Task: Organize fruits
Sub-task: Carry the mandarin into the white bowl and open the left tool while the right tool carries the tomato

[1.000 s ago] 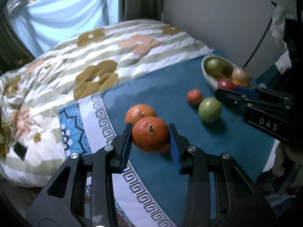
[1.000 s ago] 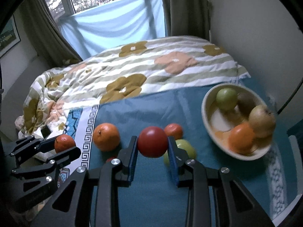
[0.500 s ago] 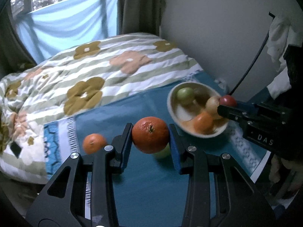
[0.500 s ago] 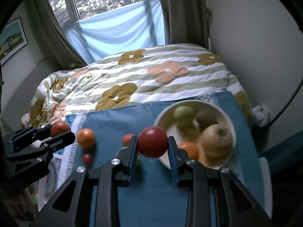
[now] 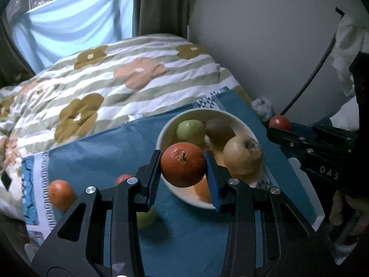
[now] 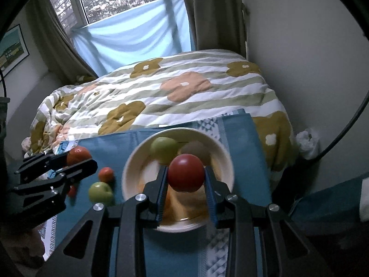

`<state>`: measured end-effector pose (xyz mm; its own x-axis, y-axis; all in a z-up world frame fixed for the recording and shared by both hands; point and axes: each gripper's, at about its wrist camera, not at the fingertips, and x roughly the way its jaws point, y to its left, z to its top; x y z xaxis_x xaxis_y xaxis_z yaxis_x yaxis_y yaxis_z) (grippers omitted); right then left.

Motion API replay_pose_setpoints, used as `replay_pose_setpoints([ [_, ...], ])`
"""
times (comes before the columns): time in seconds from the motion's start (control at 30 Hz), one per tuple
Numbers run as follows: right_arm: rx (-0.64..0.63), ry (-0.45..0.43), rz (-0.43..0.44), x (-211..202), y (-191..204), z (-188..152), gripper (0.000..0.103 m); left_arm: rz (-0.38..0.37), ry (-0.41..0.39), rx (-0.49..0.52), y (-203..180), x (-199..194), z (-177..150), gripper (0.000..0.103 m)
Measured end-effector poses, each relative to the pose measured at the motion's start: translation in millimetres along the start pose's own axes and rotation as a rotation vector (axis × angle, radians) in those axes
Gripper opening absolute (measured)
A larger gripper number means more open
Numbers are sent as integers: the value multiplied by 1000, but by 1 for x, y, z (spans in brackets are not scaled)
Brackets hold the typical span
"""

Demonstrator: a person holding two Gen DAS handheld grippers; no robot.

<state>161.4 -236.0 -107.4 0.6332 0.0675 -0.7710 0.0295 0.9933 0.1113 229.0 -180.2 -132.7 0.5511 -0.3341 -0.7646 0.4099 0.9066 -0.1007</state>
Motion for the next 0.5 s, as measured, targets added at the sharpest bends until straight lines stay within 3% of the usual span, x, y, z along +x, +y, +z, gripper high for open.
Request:
replay_pose_setpoints([
  [0.5, -7, 52, 45, 42, -53, 9, 28, 58, 113, -53, -8, 84, -1, 41],
])
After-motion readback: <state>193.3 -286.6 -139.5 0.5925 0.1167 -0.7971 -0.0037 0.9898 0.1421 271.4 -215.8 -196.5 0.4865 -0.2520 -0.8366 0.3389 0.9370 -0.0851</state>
